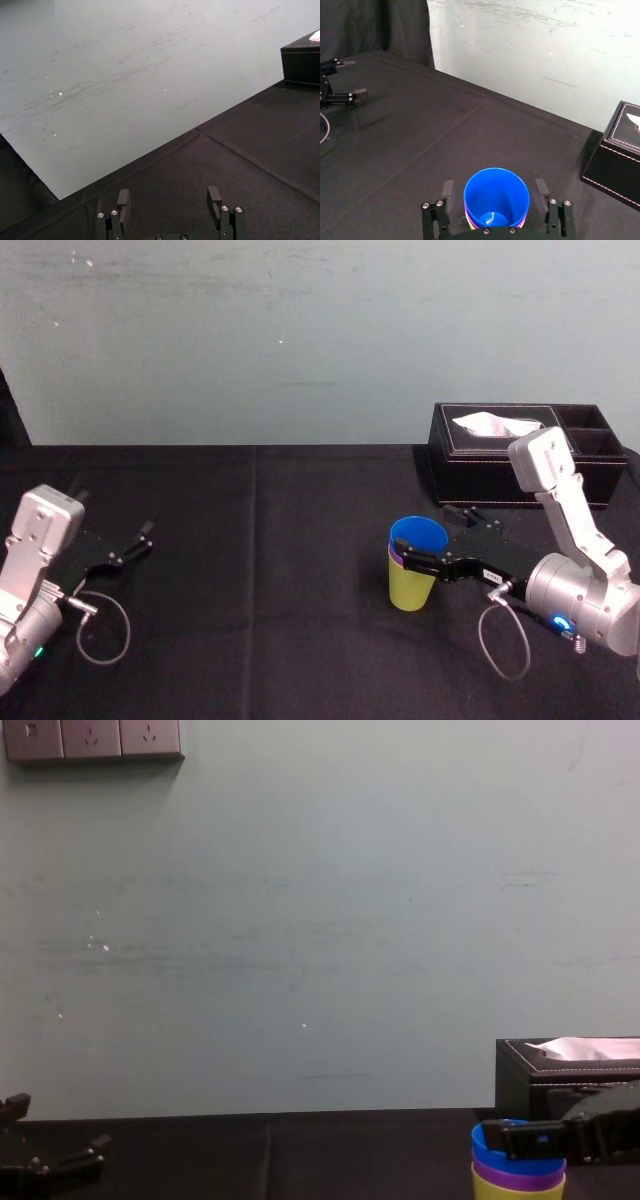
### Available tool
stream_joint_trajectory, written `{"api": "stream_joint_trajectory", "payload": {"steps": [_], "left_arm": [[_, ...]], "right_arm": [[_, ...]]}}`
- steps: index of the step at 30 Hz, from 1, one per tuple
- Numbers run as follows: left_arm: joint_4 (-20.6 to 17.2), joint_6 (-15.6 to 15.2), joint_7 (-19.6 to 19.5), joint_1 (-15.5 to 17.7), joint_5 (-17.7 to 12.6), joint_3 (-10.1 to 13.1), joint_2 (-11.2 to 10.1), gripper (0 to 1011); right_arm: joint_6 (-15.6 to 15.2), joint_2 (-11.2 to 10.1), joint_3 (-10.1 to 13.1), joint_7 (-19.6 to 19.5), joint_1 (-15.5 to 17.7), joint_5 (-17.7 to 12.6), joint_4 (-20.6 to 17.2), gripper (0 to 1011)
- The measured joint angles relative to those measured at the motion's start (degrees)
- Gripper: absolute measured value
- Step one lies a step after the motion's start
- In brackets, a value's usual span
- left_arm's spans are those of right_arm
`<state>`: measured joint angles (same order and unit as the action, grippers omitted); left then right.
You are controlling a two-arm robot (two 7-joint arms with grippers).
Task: Stack the three plastic cups sequentially using one hand.
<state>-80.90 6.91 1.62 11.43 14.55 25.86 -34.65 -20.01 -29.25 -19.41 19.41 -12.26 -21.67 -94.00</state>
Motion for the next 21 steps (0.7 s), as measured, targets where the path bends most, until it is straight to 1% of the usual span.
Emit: {"api": "stream_joint_trajectory", "payload": {"steps": [1, 2, 10, 13, 14, 17, 20, 21], "left_arm": [[0.0, 0.0, 0.0, 0.0, 0.0, 0.0, 0.0, 1000], [0.0, 0.0, 0.0, 0.0, 0.0, 0.0, 0.0, 1000], [0.0, 0.0, 0.0, 0.0, 0.0, 0.0, 0.0, 1000], [0.0, 0.0, 0.0, 0.0, 0.0, 0.0, 0.0, 1000], [0.0, 0.0, 0.0, 0.0, 0.0, 0.0, 0.0, 1000], [0.0, 0.0, 0.0, 0.0, 0.0, 0.0, 0.0, 1000], [0.0, 0.0, 0.0, 0.0, 0.0, 0.0, 0.0, 1000], [0.0, 0.0, 0.0, 0.0, 0.0, 0.0, 0.0, 1000]], "right_arm": [[0.0, -0.01, 0.0, 0.01, 0.0, -0.01, -0.01, 999], [0.0, -0.01, 0.0, 0.02, 0.0, -0.01, -0.01, 1003], [0.0, -0.04, 0.0, 0.05, 0.01, -0.06, -0.07, 1003], [1.64, 0.06, 0.68, -0.64, 0.96, 0.46, -0.88, 1003], [2.6, 0.32, 1.28, -1.68, 1.64, 0.89, -1.45, 1003], [4.11, 0.92, 2.46, -3.2, 2.86, 1.4, -2.2, 1003], [7.14, 2.48, 4.93, -6.59, 5.09, 2.33, -3.1, 1003], [7.72, 2.85, 5.46, -7.28, 5.54, 2.46, -3.18, 1003]]}}
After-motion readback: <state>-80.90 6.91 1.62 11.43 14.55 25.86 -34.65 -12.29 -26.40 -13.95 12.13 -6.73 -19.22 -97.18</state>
